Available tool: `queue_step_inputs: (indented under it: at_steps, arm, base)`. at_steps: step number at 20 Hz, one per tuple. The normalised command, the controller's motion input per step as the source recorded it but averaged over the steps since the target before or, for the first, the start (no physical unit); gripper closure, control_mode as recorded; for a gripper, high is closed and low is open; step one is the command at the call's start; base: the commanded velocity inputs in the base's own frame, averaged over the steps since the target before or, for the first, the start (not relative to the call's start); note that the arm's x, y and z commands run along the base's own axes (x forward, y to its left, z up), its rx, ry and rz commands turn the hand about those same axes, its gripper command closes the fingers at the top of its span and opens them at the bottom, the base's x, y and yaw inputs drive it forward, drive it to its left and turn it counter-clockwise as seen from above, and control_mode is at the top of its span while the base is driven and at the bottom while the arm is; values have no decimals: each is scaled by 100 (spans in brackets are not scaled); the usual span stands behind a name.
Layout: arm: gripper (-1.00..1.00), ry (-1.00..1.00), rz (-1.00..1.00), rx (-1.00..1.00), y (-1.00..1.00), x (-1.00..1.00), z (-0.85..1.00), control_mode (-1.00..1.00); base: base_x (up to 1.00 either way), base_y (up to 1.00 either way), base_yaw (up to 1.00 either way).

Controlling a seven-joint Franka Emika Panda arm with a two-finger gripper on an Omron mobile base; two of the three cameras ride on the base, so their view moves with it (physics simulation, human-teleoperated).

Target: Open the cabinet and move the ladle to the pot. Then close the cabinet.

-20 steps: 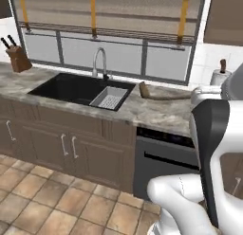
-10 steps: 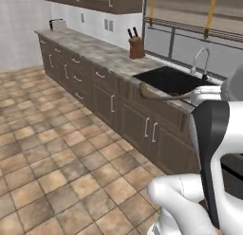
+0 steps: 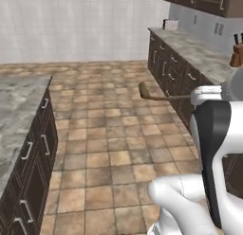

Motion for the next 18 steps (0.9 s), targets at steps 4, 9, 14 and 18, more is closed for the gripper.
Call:
queue_step_inputs:
  at_steps: [4,9,14,18]
  arm:
    - [100,0,0,0,0,0,0,100]
    - [100,0,0,0,0,0,0,100]
    - [100,0,0,0,0,0,0,100]
    - [100,0,0,0,0,0,0,100]
  base:
    - [-2,4,75]
    - [0,3,76]
    - [0,1,74]
    - [0,0,66]
